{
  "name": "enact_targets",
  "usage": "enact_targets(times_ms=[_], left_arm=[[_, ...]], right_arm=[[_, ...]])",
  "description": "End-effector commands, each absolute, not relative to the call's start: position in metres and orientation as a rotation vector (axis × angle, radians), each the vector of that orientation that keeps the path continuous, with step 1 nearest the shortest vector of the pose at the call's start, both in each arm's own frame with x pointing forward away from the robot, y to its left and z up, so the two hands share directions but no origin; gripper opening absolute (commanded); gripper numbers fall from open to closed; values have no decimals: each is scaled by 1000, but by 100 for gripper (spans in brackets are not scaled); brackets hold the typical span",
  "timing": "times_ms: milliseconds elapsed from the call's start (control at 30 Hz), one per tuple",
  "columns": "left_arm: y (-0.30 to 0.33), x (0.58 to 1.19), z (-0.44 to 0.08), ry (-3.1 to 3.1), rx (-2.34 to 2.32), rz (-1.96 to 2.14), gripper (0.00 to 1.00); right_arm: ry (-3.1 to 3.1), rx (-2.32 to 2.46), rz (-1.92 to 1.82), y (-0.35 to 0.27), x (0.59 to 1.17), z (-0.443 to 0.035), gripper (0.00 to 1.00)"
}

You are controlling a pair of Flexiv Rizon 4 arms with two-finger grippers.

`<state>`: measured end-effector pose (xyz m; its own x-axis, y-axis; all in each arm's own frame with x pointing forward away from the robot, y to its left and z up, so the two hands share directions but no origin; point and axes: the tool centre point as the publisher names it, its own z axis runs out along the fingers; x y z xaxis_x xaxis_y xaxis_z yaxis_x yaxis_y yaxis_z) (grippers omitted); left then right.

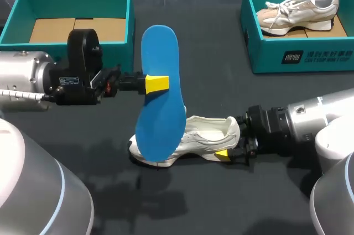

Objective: Take the shoe out of the shoebox, open the shoe tongue, remove and reinsert the insole, then place the shoe into the shoebox

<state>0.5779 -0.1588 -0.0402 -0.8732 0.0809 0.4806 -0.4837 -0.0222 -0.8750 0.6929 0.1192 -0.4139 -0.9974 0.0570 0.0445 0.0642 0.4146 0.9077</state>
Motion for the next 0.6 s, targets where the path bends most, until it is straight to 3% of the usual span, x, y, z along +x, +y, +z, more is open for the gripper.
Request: enact_targets(times_ms=[33,100,133,600], left_arm=[[-161,580,-40,-1869,416,1949,0],[-161,580,-40,-1869,416,1949,0],[-161,580,-40,-1869,416,1949,0],[-161,580,-40,-1869,416,1949,0]], right_arm=[[-2644,-112,-1681,119,692,-413,0],[-2679,-134,-1649,117,693,-414,36],[-2689,-140,-1629,115,692,-413,100],[-2936,-212,-1118,91,686,-395,100]])
